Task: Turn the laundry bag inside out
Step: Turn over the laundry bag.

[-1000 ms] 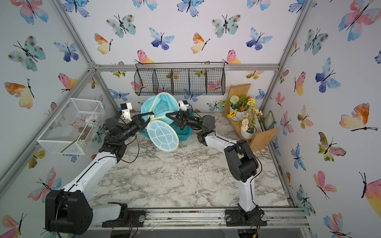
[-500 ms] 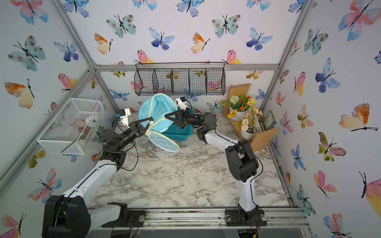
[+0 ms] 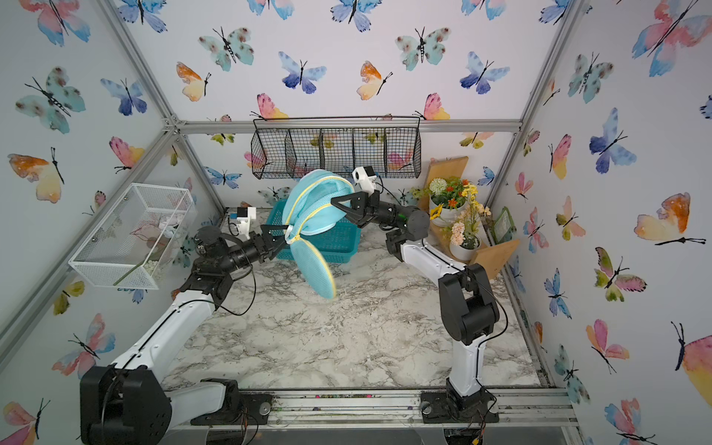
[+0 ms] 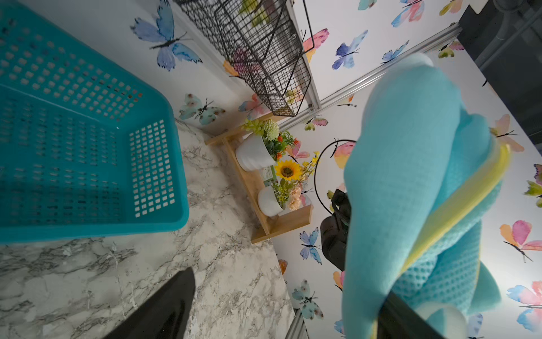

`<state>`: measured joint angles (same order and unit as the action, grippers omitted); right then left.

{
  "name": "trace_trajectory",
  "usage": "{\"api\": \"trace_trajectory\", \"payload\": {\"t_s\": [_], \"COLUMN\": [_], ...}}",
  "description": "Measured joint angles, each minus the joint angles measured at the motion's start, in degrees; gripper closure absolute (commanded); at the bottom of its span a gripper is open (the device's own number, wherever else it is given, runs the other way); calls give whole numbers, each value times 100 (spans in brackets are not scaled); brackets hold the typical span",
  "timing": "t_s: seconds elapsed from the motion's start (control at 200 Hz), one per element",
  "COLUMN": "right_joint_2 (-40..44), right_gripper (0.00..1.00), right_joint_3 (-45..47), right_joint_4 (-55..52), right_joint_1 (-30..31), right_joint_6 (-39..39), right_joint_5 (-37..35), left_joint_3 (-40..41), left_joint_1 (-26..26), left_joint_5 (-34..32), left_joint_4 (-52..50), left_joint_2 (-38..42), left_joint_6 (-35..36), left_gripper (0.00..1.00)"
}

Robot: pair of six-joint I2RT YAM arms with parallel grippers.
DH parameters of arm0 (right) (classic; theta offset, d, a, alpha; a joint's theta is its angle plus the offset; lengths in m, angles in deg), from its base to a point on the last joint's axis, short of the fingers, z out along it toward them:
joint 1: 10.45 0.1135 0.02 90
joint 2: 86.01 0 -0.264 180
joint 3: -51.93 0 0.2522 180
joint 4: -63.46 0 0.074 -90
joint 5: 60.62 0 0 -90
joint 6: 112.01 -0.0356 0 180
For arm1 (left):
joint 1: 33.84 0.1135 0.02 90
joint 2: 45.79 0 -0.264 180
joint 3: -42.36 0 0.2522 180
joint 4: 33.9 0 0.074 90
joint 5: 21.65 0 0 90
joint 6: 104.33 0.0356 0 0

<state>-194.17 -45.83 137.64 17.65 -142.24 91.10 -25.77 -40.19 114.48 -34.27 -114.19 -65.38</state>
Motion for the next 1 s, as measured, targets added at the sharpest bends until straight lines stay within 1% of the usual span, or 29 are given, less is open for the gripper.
{"api": "trace_trajectory", "payload": {"t_s": [0.06,0.07,0.08,0.105,0.24,0.36,0.506,0.581,0.721,0.851,0.951,1.001], "right_joint_2": [142,164,181,223,330,332,345,369,402,402,402,402], "right_gripper": [97,97,97,97,97,97,97,97,97,97,97,97], "right_joint_3": [68,74,85,109,291,452,522,522,522,511,487,487], "right_joint_4": [116,138,153,192,315,323,323,323,326,321,315,313], "right_joint_1": [13,13,13,17,31,90,149,184,328,518,614,638], "right_joint_6": [2,2,7,9,20,17,17,17,17,17,20,20], "right_joint_5": [-9,-13,-11,-22,-35,-17,44,68,76,74,72,72], "left_joint_3": [-437,-503,-568,-734,-1523,-2184,-3012,-3298,-3423,-3235,-2997,-2857], "left_joint_1": [4,4,4,11,11,-31,-214,-271,-302,-304,-304,-302], "left_joint_5": [-208,-254,-289,-413,-929,-1309,-1965,-2238,-2503,-2524,-2400,-2184], "left_joint_4": [-560,-656,-732,-922,-1812,-2500,-3407,-3733,-4011,-3906,-3661,-3407], "left_joint_2": [170,190,214,302,553,525,374,315,247,76,-92,-177], "left_joint_6": [289,356,382,514,977,1325,1836,2076,2345,2369,2212,2033], "left_gripper": [5,4,0,1,1,1,1,1,1,1,1,1]}}
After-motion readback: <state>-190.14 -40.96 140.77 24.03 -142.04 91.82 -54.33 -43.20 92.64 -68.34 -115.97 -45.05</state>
